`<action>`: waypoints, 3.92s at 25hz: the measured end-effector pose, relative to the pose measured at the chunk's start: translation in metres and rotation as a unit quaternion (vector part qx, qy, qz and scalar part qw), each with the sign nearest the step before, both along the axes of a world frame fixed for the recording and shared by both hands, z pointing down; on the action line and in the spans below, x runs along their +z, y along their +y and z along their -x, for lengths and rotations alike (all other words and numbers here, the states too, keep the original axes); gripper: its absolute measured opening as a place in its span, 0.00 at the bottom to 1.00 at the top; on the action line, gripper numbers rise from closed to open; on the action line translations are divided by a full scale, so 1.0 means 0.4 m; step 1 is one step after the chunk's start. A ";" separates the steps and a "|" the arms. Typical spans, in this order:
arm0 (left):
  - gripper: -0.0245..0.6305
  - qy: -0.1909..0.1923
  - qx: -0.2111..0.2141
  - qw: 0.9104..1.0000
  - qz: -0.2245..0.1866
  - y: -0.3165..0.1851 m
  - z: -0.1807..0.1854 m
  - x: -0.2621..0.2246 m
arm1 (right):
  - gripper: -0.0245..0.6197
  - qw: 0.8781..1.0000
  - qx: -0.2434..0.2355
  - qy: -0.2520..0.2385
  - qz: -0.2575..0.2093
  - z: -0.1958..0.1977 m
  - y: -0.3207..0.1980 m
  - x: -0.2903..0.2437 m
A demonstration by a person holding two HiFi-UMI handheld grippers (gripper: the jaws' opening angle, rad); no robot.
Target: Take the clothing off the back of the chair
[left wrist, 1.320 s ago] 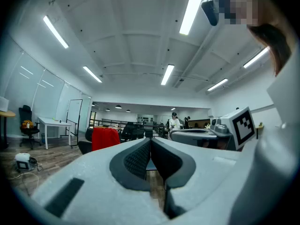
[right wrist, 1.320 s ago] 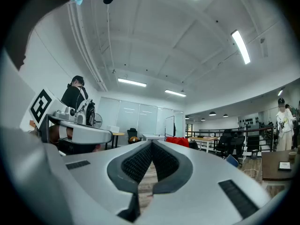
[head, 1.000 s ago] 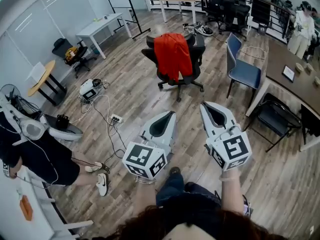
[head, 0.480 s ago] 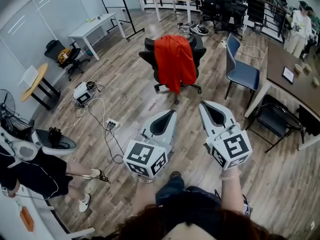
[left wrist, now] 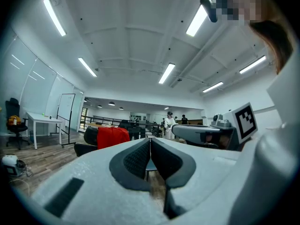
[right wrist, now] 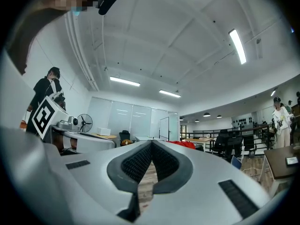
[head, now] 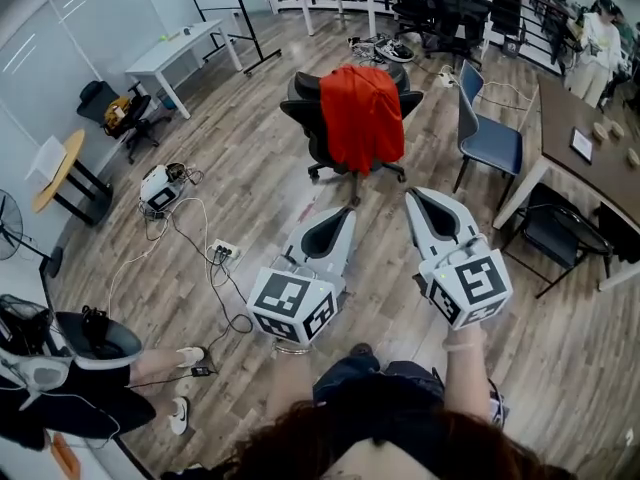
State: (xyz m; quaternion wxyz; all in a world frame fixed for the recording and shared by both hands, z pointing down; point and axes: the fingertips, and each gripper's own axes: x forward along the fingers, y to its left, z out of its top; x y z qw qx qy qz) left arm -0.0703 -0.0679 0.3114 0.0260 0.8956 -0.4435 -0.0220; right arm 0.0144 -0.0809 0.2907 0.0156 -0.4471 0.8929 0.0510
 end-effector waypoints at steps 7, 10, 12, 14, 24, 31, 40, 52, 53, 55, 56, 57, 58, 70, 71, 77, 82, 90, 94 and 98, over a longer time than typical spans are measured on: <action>0.07 0.000 0.015 1.000 0.011 -0.061 0.069 0.026 | 0.02 1.000 0.021 -0.002 0.013 0.055 -0.051 0.019; 0.07 0.003 0.021 1.000 0.009 -0.085 0.082 0.022 | 0.03 0.999 0.028 -0.005 0.016 0.064 -0.074 0.019; 0.07 0.006 0.023 1.000 0.008 -0.103 0.088 0.019 | 0.03 0.999 0.029 -0.009 0.017 0.068 -0.089 0.018; 0.07 0.008 0.023 1.000 0.008 -0.123 0.093 0.019 | 0.03 0.999 0.030 -0.014 0.017 0.070 -0.105 0.019; 0.07 0.005 0.027 1.000 0.011 -0.249 0.096 0.033 | 0.08 0.999 0.032 -0.021 0.018 0.069 -0.228 0.032; 0.07 0.002 0.027 1.000 0.011 -0.358 0.090 0.028 | 0.10 0.999 0.017 -0.033 0.020 0.073 -0.343 0.028; 0.07 0.016 0.022 0.999 0.022 -0.518 0.092 0.026 | 0.21 0.999 0.001 -0.035 0.033 0.062 -0.503 0.043; 0.28 0.042 0.011 0.997 0.070 -0.708 0.107 0.070 | 0.34 0.998 0.001 -0.028 0.065 0.019 -0.690 0.089; 0.30 0.045 0.008 0.996 0.076 -0.724 0.112 0.078 | 0.35 0.997 0.002 -0.028 0.068 0.013 -0.704 0.096; 0.33 0.048 0.005 0.995 0.086 -0.753 0.118 0.094 | 0.37 0.997 0.007 -0.028 0.077 0.002 -0.733 0.112; 0.34 0.047 0.005 0.995 0.090 -0.767 0.119 0.103 | 0.39 0.996 0.011 -0.028 0.082 -0.005 -0.748 0.121; 0.35 0.047 0.004 0.994 0.094 -0.781 0.120 0.112 | 0.40 0.996 0.014 -0.028 0.085 -0.010 -0.763 0.129; 0.36 0.047 0.003 0.994 0.098 -0.794 0.121 0.122 | 0.41 0.996 0.016 -0.027 0.089 -0.015 -0.777 0.137; 0.56 0.082 0.001 0.985 0.154 -0.952 0.116 0.215 | 0.55 0.990 -0.003 -0.039 0.138 -0.018 -0.930 0.228; 0.57 0.084 0.005 0.984 0.156 -0.960 0.111 0.218 | 0.56 0.989 -0.011 -0.043 0.143 -0.015 -0.937 0.234; 0.57 0.084 0.055 0.979 0.176 -0.990 0.037 0.237 | 0.57 0.981 -0.060 -0.046 0.176 0.027 -0.967 0.275; 0.53 0.070 0.072 0.981 0.168 -0.996 -0.011 0.240 | 0.57 0.980 -0.071 -0.044 0.181 0.039 -0.997 0.296; 0.26 0.074 0.084 0.981 0.160 -0.984 -0.034 0.223 | 0.35 0.974 -0.125 -0.055 0.183 0.084 -0.984 0.290; 0.21 0.062 0.082 0.983 0.150 -0.961 -0.021 0.202 | 0.26 0.971 -0.139 -0.060 0.187 0.113 -0.956 0.272; 0.20 0.057 0.084 0.984 0.144 -0.950 -0.019 0.193 | 0.24 0.970 -0.142 -0.064 0.184 0.119 -0.944 0.264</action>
